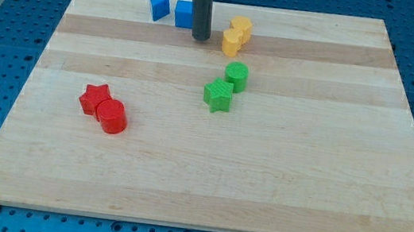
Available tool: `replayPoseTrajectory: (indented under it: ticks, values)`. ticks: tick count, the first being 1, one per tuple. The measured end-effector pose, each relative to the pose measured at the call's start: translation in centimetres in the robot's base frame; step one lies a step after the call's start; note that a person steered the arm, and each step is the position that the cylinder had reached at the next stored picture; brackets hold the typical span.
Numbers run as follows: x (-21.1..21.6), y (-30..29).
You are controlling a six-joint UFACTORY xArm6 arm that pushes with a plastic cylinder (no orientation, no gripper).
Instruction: Move blue cube along with blue triangle closer to top left
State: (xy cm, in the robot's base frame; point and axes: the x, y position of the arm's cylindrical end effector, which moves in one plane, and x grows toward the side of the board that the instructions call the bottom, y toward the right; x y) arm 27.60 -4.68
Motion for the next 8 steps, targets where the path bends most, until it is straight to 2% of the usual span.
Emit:
replayPoseTrajectory:
  ticks: [2, 4, 8]
  values:
    - [-3.7, 0.3]
    - [-2.1, -2.3]
    - [-4.1, -3.3]
